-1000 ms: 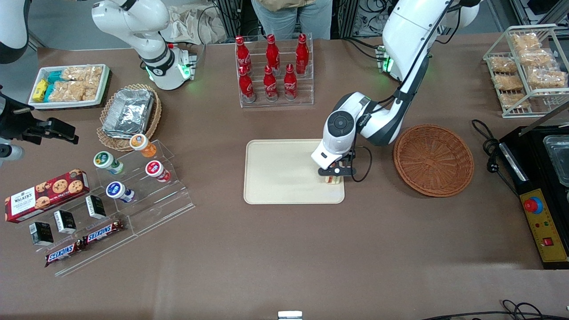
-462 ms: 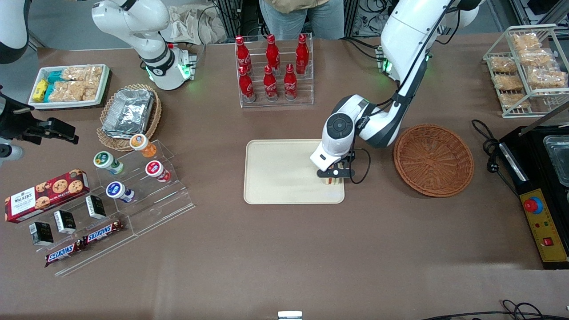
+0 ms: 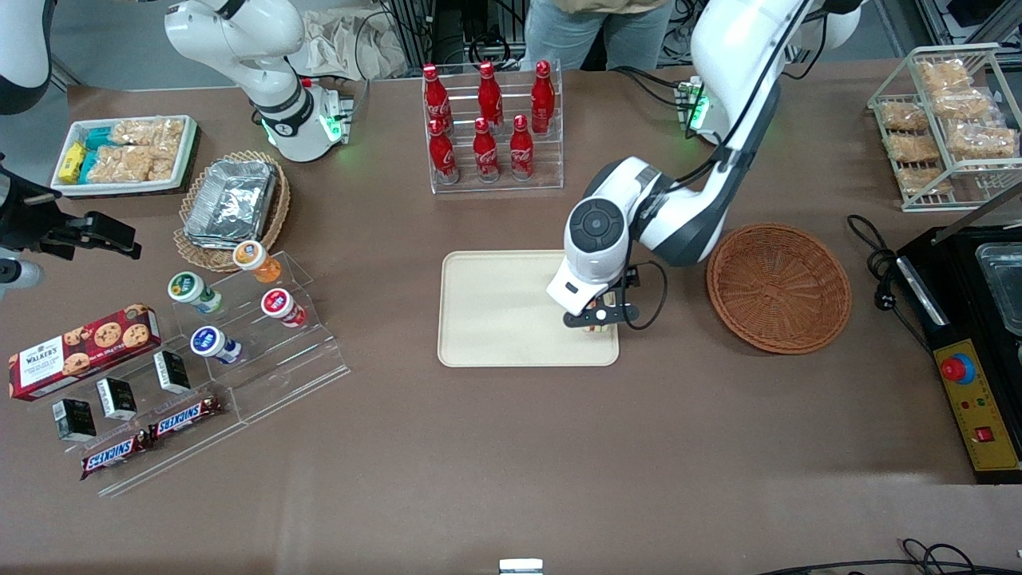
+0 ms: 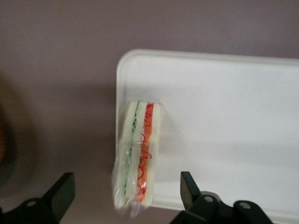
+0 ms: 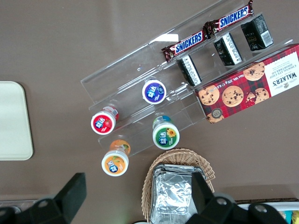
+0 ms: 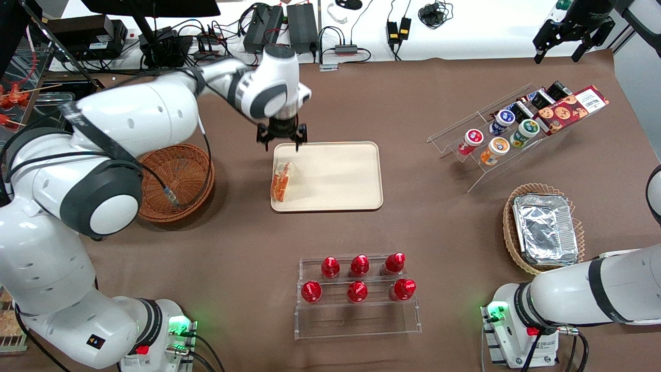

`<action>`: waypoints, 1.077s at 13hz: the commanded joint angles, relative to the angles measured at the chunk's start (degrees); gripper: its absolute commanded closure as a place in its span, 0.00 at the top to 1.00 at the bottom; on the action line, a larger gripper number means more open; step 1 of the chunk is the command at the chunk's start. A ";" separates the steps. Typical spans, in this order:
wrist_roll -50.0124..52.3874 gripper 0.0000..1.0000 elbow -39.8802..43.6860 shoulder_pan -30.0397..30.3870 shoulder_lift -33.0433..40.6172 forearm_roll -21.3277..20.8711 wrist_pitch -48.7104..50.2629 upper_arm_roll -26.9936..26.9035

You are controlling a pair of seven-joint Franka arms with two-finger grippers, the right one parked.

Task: Place sandwich from basket to tray

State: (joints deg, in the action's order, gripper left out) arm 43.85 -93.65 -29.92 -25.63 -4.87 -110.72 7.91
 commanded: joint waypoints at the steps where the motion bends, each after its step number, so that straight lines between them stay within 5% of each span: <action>1: -2.78 1.00 8.91 3.98 1.89 0.03 9.18 0.26; 8: -31.07 1.00 7.69 22.69 16.46 5.46 18.41 0.17; 14: -31.72 1.00 -2.68 24.39 36.00 6.01 22.56 -3.08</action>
State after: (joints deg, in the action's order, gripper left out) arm 12.44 -90.45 -4.78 4.63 0.33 -87.16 5.95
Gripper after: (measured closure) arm 0.000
